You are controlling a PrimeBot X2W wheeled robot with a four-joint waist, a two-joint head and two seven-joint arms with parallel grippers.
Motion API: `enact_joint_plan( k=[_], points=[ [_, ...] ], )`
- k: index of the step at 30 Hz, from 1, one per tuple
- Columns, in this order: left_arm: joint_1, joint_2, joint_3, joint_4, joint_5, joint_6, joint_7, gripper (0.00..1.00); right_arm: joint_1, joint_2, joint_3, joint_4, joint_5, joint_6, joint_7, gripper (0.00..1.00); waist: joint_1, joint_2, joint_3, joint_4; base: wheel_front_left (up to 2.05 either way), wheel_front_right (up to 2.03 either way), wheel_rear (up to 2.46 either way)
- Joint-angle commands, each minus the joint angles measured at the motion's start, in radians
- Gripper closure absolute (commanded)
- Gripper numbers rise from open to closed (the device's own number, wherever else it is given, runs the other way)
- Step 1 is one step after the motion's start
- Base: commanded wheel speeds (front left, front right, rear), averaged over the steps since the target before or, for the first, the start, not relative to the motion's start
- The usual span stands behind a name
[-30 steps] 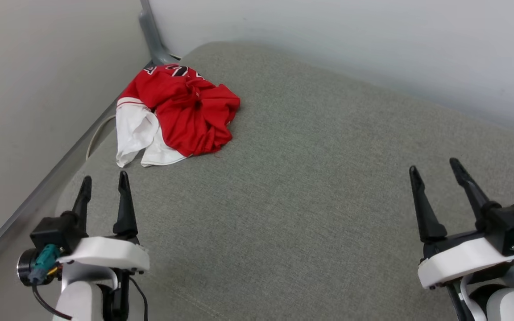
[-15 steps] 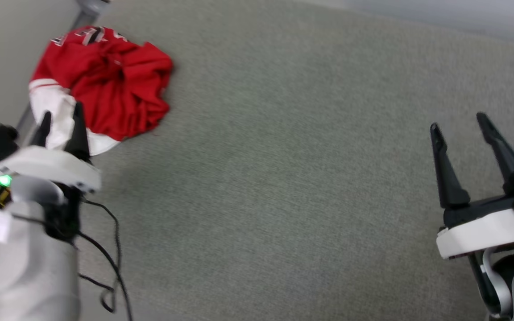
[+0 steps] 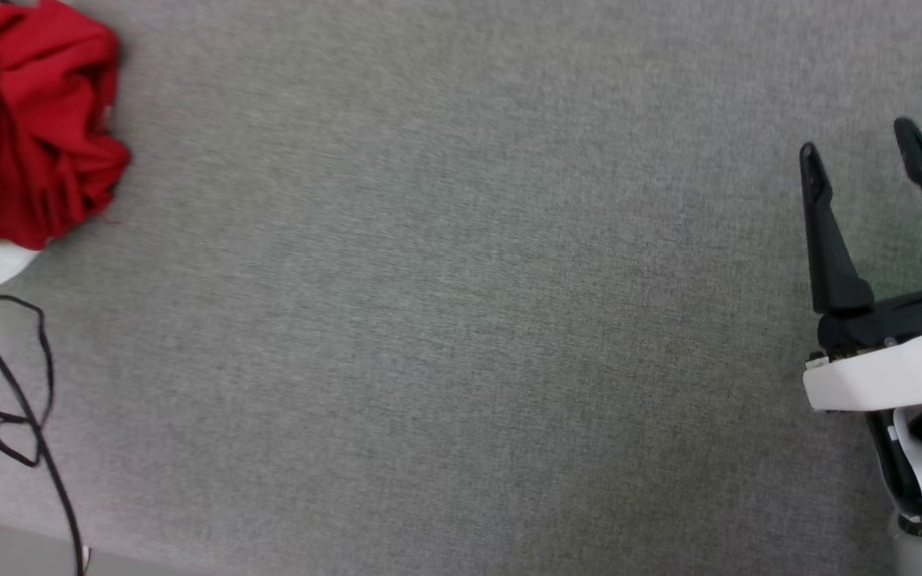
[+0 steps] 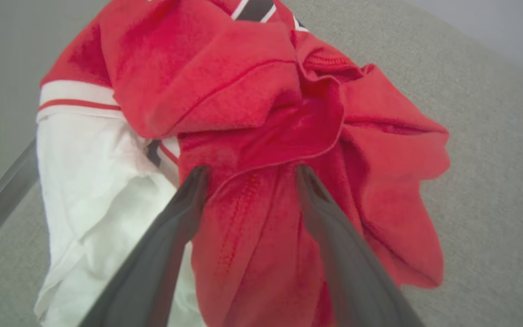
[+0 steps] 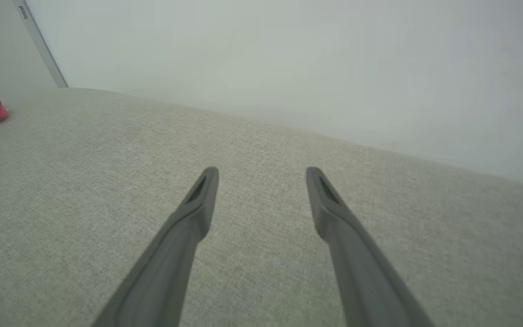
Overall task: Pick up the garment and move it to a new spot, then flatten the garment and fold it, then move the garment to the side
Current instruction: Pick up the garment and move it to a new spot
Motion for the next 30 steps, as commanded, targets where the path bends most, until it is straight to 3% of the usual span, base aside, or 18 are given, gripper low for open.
enact_joint_plan(
  k=[1,5,14,15,16,17,25,30],
  points=[
    [-0.018,0.013,-0.003,0.001,-0.005,-0.002,0.011,0.0,-0.021,-0.007,0.001,-0.006,-0.001,-0.001,-0.002,0.0,-0.0003,0.0,0.055,-0.03,0.0,0.0,0.0],
    [-0.047,0.045,-0.019,0.027,-0.017,-0.002,0.092,0.0,-0.053,-0.02,0.004,-0.015,0.005,-0.001,0.002,0.0,-0.0003,0.0,0.111,-0.035,0.0,0.0,0.0],
    [-0.051,0.008,-0.05,0.13,-0.046,0.045,0.262,0.0,-0.079,-0.046,0.0,-0.021,0.01,-0.001,0.018,0.0,-0.0003,0.0,0.154,-0.022,0.0,0.0,0.0],
    [-0.05,0.003,-0.051,0.138,-0.05,0.046,0.273,0.55,-0.079,-0.048,0.001,-0.022,0.01,-0.001,0.019,0.0,-0.0003,0.0,0.152,-0.021,0.0,0.0,0.0],
    [-0.05,0.003,-0.051,0.141,-0.05,0.045,0.272,0.93,-0.079,-0.049,0.0,-0.023,0.01,-0.001,0.021,0.0,-0.0003,0.0,0.148,-0.02,0.0,0.0,0.0],
    [-0.053,0.008,-0.052,0.141,-0.049,0.043,0.261,1.0,-0.079,-0.05,0.0,-0.025,0.009,-0.001,0.02,0.0,-0.0003,0.0,0.144,-0.019,0.0,0.0,0.0],
    [-0.081,0.1,-0.049,0.144,0.012,0.031,0.032,1.0,-0.057,-0.022,-0.001,0.016,0.018,-0.001,-0.014,0.0,-0.0003,0.0,0.041,-0.026,0.0,0.0,0.0],
    [-0.107,0.112,-0.068,0.168,0.056,0.03,-0.133,1.0,-0.02,0.011,-0.011,0.06,0.024,-0.001,-0.043,0.0,-0.0003,0.0,-0.066,-0.027,0.0,0.0,0.0]
  ],
)
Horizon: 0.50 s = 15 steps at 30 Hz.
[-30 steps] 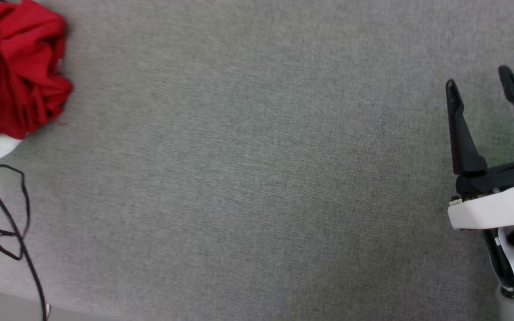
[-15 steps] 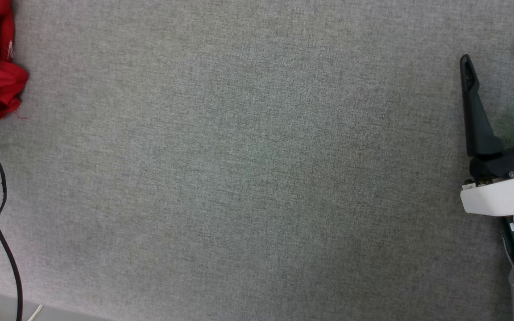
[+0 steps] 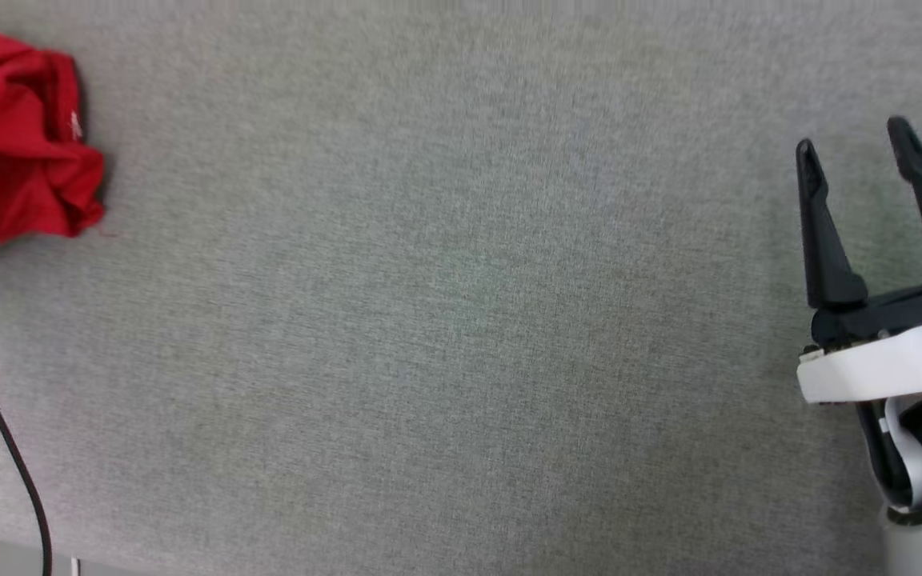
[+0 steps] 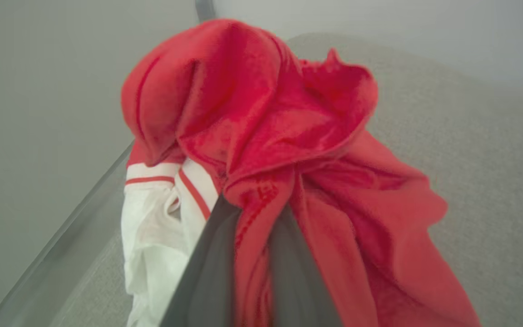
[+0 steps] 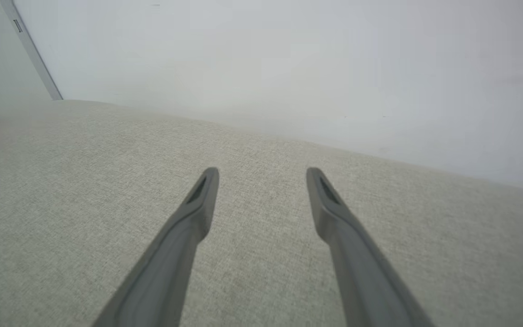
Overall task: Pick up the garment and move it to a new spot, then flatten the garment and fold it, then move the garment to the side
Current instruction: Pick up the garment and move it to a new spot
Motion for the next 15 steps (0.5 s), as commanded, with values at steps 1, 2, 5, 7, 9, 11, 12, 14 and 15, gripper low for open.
enact_joint_plan(
  k=[1,2,5,7,9,11,12,14,15],
  points=[
    [-0.008,0.006,-0.005,0.007,0.016,0.009,-0.034,1.0,0.015,0.009,-0.002,0.008,0.007,-0.001,-0.007,0.0,0.0,0.0,-0.071,-0.002,0.0,0.0,0.0],
    [-0.007,0.006,-0.009,0.012,0.022,0.008,-0.066,1.0,0.023,0.017,-0.002,0.015,0.01,-0.001,-0.015,0.0,0.0,0.0,-0.093,-0.003,0.0,0.0,0.0],
    [-0.015,-0.012,-0.024,0.019,0.044,0.004,-0.186,1.0,0.052,0.032,-0.02,0.038,0.013,-0.001,-0.034,0.0,0.0,0.0,-0.16,0.001,0.0,0.0,0.0],
    [-0.013,-0.022,-0.037,0.03,0.058,-0.002,-0.257,1.0,0.073,0.044,-0.034,0.048,0.017,-0.001,-0.043,0.0,0.0,0.0,-0.199,0.004,0.0,0.0,0.0],
    [-0.008,-0.035,-0.049,0.05,0.069,-0.005,-0.307,1.0,0.096,0.055,-0.047,0.058,0.019,-0.001,-0.05,0.0,0.0,0.0,-0.236,0.002,0.0,0.0,0.0],
    [0.002,-0.052,-0.064,0.068,0.076,-0.008,-0.354,1.0,0.119,0.061,-0.059,0.07,0.023,-0.001,-0.057,0.0,0.0,0.0,-0.273,-0.002,0.0,0.0,0.0],
    [0.007,-0.062,-0.069,0.075,0.076,-0.011,-0.377,1.0,0.129,0.064,-0.065,0.074,0.025,-0.001,-0.059,0.0,0.0,0.0,-0.289,-0.005,0.0,0.0,0.0],
    [0.022,-0.082,-0.081,0.084,0.083,-0.01,-0.412,1.0,0.147,0.068,-0.07,0.083,0.03,-0.001,-0.065,0.0,0.0,0.0,-0.321,-0.017,0.0,0.0,0.0],
    [0.031,-0.089,-0.087,0.084,0.085,-0.011,-0.428,1.0,0.156,0.07,-0.073,0.087,0.035,-0.001,-0.067,0.0,0.0,0.0,-0.335,-0.023,0.0,0.0,0.0]
  ],
)
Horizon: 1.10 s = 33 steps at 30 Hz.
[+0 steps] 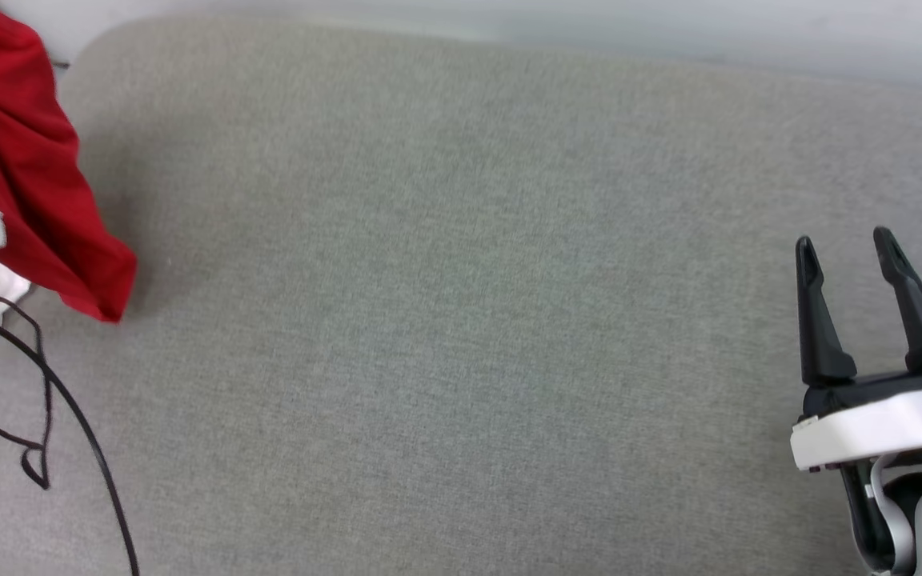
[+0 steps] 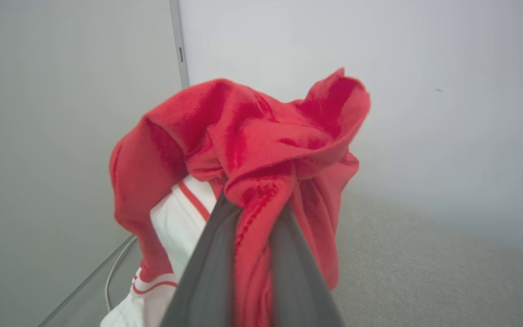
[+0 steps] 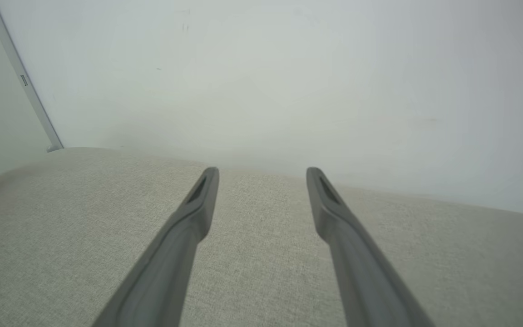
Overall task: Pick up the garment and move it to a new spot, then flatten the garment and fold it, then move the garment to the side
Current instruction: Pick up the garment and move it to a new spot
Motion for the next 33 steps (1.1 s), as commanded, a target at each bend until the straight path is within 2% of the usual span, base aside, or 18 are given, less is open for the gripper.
enact_joint_plan(
  k=[1,6,11,15,21,27,33],
  points=[
    [0.021,-0.007,-0.007,-0.002,0.007,-0.001,-0.015,1.0,0.017,0.005,-0.002,0.003,0.005,-0.001,-0.007,0.0,0.0002,0.0,-0.055,-0.026,0.0,0.0,0.0],
    [0.089,-0.062,-0.031,-0.047,0.007,-0.002,-0.044,1.0,0.059,0.006,-0.003,0.016,0.023,-0.001,-0.011,0.0,0.0002,0.0,-0.107,-0.078,0.0,0.0,0.0],
    [0.18,-0.126,-0.074,-0.158,0.019,0.017,-0.014,1.0,0.096,0.007,-0.016,0.024,0.048,-0.001,-0.012,0.0,0.0002,0.0,-0.142,-0.134,0.0,0.0,0.0],
    [0.274,-0.178,-0.119,-0.302,0.03,0.04,0.056,1.0,0.112,0.007,-0.013,0.031,0.065,-0.001,-0.014,0.0,0.0002,0.0,-0.159,-0.187,0.0,0.0,0.0],
    [0.409,-0.25,-0.199,-0.555,0.029,0.053,0.189,1.0,0.114,0.007,0.003,0.037,0.08,-0.001,-0.021,0.0,0.0002,0.0,-0.155,-0.273,0.0,0.0,0.0],
    [0.484,-0.303,-0.325,-0.732,0.049,0.03,0.295,1.0,0.098,0.007,0.009,0.044,0.093,-0.001,-0.031,0.0,0.0002,0.0,-0.121,-0.345,0.0,0.0,0.0],
    [0.495,-0.345,-0.492,-0.798,0.072,-0.003,0.351,1.0,0.08,0.007,0.008,0.042,0.097,-0.001,-0.04,0.0,0.0002,0.0,-0.063,-0.384,0.0,0.0,0.0]
  ],
)
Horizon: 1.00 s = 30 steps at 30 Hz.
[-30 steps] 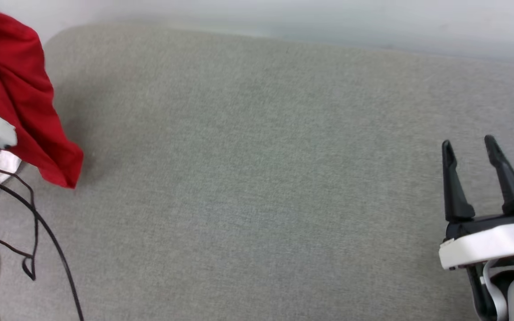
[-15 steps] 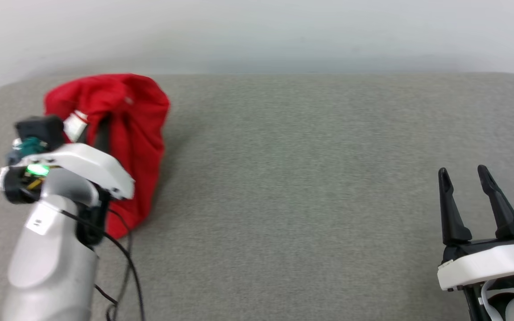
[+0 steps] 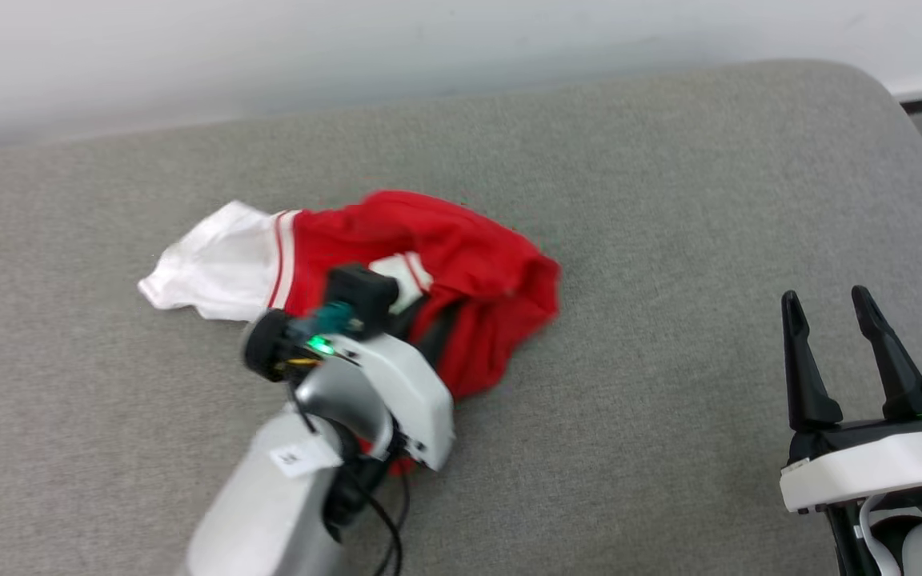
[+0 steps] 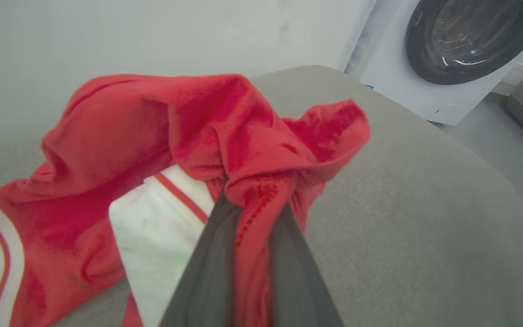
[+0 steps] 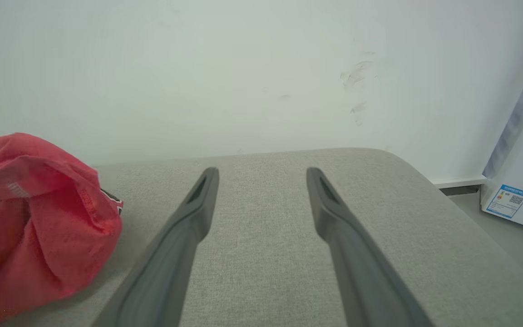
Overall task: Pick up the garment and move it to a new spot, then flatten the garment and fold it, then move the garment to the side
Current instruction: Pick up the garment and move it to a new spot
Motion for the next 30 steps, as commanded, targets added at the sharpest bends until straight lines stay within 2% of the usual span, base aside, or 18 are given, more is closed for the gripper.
enact_joint_plan(
  k=[1,4,11,14,18,19,20,21,25,30],
  points=[
    [0.007,-0.006,-0.042,-0.011,0.007,-0.008,0.011,1.0,-0.015,0.003,0.003,0.0,0.005,-0.001,-0.007,0.0,-0.0001,0.0,0.036,-0.023,0.0,0.0,0.0],
    [0.013,-0.025,-0.162,-0.014,0.005,-0.018,0.037,1.0,-0.03,0.003,-0.002,0.001,0.011,-0.001,-0.015,0.0,-0.0001,0.0,0.066,-0.03,0.0,0.0,0.0],
    [0.009,-0.01,-0.431,0.009,-0.05,-0.02,0.056,1.0,-0.053,0.003,0.012,0.025,0.02,-0.001,-0.033,0.0,-0.0001,0.0,0.106,-0.032,0.0,0.0,0.0],
    [-0.006,0.006,-0.511,0.03,-0.077,-0.021,0.045,1.0,-0.063,0.002,0.016,0.032,0.017,-0.001,-0.037,0.0,-0.0001,0.0,0.108,-0.027,0.0,0.0,0.0],
    [-0.02,0.015,-0.563,0.052,-0.103,-0.021,0.019,1.0,-0.065,0.002,0.015,0.038,0.009,-0.001,-0.038,0.0,-0.0001,0.0,0.098,-0.014,0.0,0.0,0.0],
    [-0.022,0.017,-0.577,0.058,-0.111,-0.021,0.009,0.9,-0.063,0.002,0.015,0.039,0.006,-0.001,-0.035,0.0,-0.0001,0.0,0.089,-0.01,0.0,0.0,0.0],
    [-0.027,0.015,-0.581,0.061,-0.116,-0.021,-0.01,0.13,-0.06,0.002,0.014,0.04,0.004,-0.001,-0.032,0.0,-0.0001,0.0,0.081,-0.004,0.0,0.0,0.0],
    [-0.031,0.013,-0.583,0.066,-0.119,-0.021,-0.028,0.0,-0.057,0.002,0.012,0.042,0.001,-0.001,-0.029,0.0,-0.0001,0.0,0.07,0.003,0.0,0.0,0.0],
    [-0.035,0.006,-0.57,0.078,-0.106,-0.013,-0.112,0.0,-0.038,0.002,0.011,0.04,-0.011,-0.001,-0.015,0.0,-0.0001,0.0,0.016,0.029,0.0,0.0,0.0],
    [-0.011,-0.002,-0.537,0.08,-0.096,0.027,-0.215,0.0,-0.01,0.002,0.011,0.03,-0.02,-0.001,0.003,0.0,-0.0001,0.0,-0.053,0.061,0.0,0.0,0.0]
  ],
)
